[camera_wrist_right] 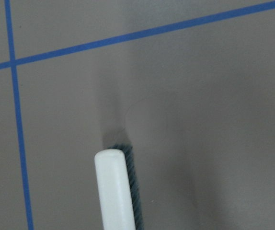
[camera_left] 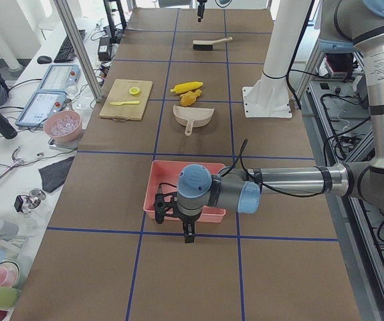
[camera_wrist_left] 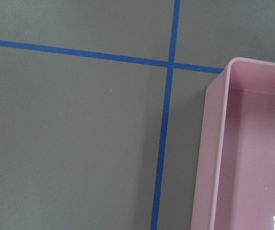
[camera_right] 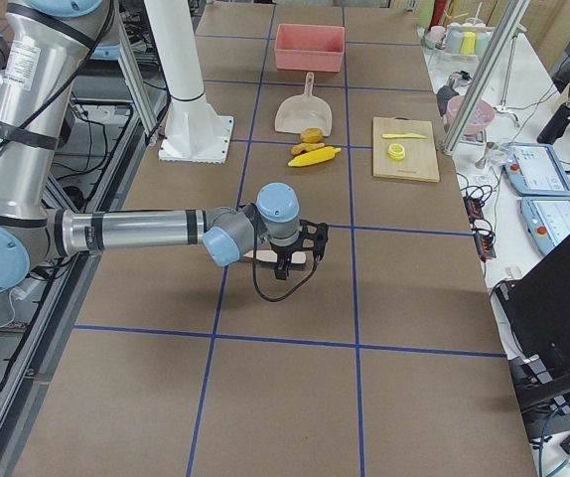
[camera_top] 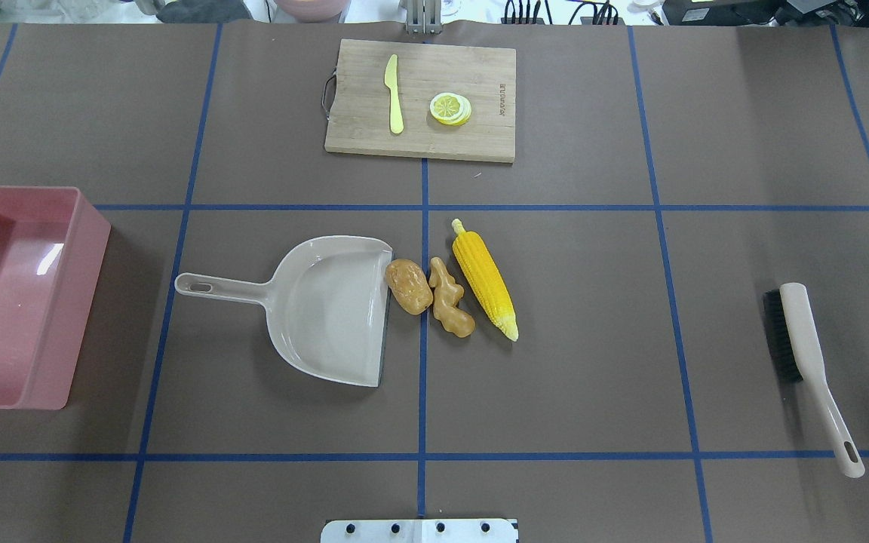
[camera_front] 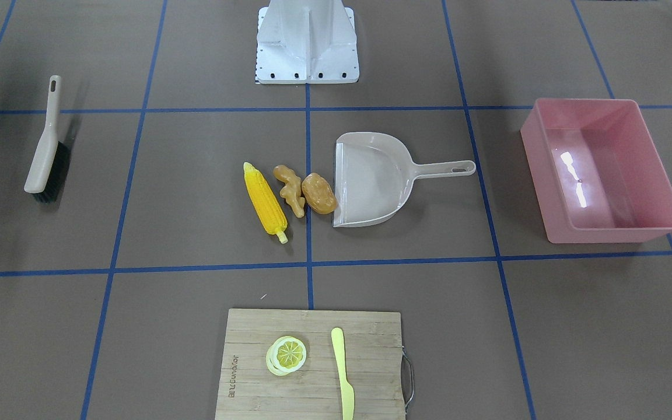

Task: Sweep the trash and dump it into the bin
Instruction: 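Lower the right gripper onto the white brush handle and grasp it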

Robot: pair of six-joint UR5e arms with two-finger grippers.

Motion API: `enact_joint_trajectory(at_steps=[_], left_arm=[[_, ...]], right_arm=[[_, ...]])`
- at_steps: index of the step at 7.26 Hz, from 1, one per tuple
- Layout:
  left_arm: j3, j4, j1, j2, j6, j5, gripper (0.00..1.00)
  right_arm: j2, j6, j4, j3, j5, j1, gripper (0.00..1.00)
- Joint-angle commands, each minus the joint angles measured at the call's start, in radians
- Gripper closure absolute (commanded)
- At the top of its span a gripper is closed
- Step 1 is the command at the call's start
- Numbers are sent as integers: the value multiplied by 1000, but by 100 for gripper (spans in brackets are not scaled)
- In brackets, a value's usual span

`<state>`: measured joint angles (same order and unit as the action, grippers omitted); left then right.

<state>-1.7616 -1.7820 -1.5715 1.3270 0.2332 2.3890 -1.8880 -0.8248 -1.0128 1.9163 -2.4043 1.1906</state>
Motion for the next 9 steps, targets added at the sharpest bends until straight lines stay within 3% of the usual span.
enact_joint_trajectory(at_steps=[1,2,4,7,9], left_arm=[[-1,-5,4,5,2,-14,1],[-4,-11,5,9,0,-60,1],[-15,-10,5,11,0,-59,1],[-12,-7,5,11,0,-59,1],[-16,-5,7,11,0,-57,1]], right_arm=[[-54,-82,49,71,22,-107,0],[-80,-80,49,82,39,-165,0],[-129,-82,56,104,117,-271,0],[-125,-108,51,95,157,-371,0],[-112,-158,49,90,229,-463,0]])
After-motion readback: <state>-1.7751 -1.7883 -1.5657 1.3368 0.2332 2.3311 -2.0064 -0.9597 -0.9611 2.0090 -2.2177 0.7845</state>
